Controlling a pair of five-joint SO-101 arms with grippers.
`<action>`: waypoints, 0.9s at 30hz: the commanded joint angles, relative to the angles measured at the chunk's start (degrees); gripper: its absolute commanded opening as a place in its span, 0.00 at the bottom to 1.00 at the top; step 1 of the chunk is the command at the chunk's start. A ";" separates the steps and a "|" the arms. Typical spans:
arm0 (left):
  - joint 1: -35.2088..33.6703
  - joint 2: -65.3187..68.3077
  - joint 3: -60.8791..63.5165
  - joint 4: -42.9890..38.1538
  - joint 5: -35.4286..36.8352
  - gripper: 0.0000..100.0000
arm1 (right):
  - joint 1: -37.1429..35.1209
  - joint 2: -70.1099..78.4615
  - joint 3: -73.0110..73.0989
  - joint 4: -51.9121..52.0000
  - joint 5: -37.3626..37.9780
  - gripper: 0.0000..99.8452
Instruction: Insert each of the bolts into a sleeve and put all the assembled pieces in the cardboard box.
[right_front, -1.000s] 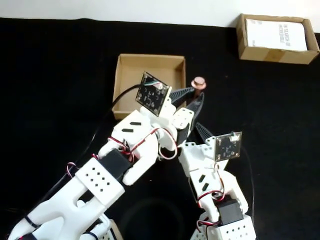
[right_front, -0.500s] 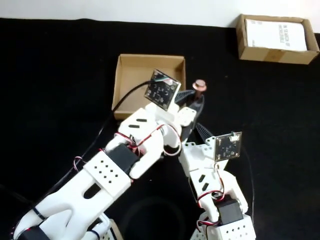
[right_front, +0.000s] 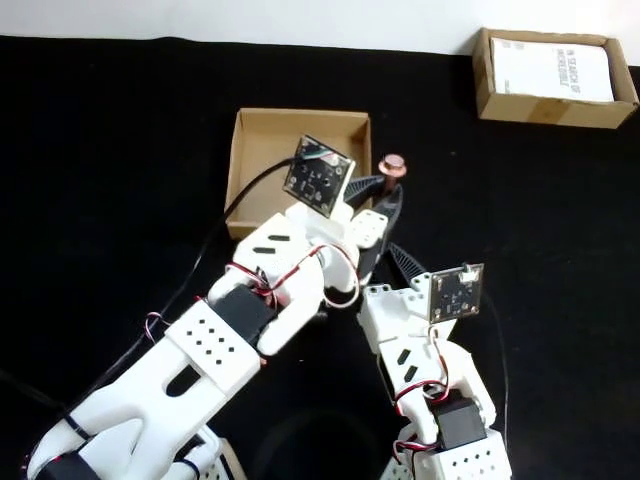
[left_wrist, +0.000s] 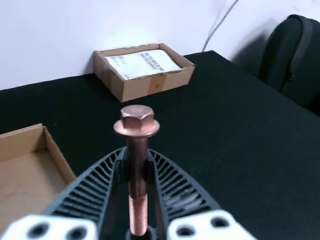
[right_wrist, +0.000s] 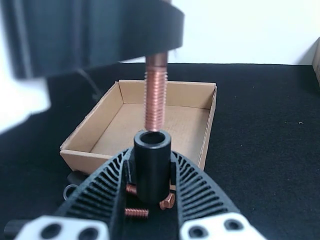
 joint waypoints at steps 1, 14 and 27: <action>1.45 -0.40 -2.86 -0.97 0.18 0.01 | -0.13 -0.40 2.95 -0.92 0.44 0.01; -2.33 -0.40 -0.31 -1.23 0.09 0.01 | 3.65 -0.48 2.86 -1.01 3.08 0.01; 2.33 -0.31 5.85 -1.05 0.18 0.01 | 3.56 -0.48 2.77 -1.01 3.16 0.01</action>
